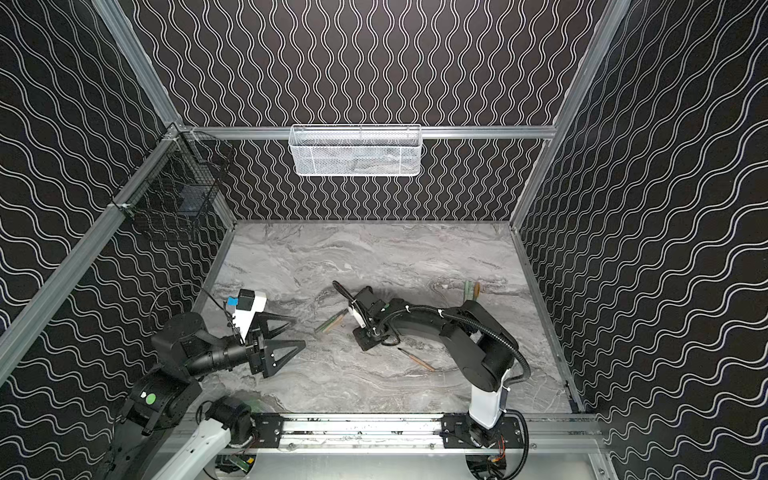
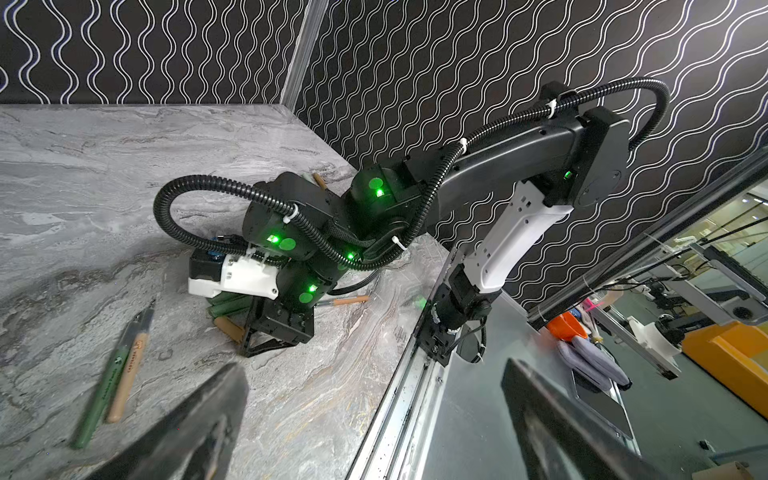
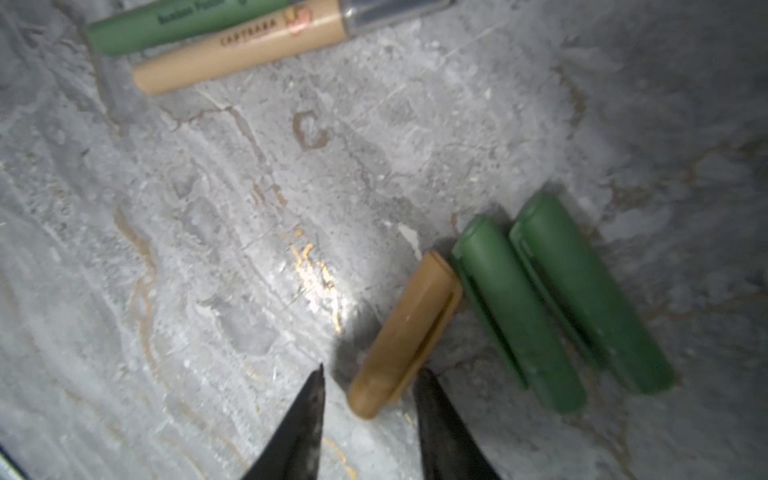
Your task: Insert the pens into the pen caps
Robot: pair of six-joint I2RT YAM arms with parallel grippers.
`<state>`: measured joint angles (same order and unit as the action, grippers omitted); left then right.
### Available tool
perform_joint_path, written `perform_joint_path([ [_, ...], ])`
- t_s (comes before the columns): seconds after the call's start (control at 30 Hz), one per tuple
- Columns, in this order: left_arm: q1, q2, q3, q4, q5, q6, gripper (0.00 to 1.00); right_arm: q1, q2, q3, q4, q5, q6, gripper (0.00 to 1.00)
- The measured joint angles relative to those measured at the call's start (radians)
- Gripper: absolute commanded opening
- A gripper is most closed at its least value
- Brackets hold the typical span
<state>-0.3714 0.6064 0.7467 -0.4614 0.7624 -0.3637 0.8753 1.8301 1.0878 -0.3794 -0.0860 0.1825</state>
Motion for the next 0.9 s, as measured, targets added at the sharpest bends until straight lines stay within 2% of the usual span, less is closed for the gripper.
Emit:
perform_joint_path([
  [0.3,0.0,0.0,0.0,-0.001,0.0,0.0,0.99,0.0,0.006,0.005,-0.009,0.039,0.01,0.25],
  [0.63,0.0,0.01,-0.016,0.006,-0.05,-0.03,0.99,0.0,-0.04,-0.02,-0.027,0.056,0.008,0.23],
  [0.8,0.0,0.019,-0.065,0.025,-0.082,-0.086,0.98,0.0,-0.103,-0.057,-0.023,0.053,-0.007,0.24],
  [0.9,0.0,0.023,-0.089,0.028,-0.108,-0.114,0.98,0.0,-0.122,-0.068,-0.01,0.047,-0.014,0.33],
])
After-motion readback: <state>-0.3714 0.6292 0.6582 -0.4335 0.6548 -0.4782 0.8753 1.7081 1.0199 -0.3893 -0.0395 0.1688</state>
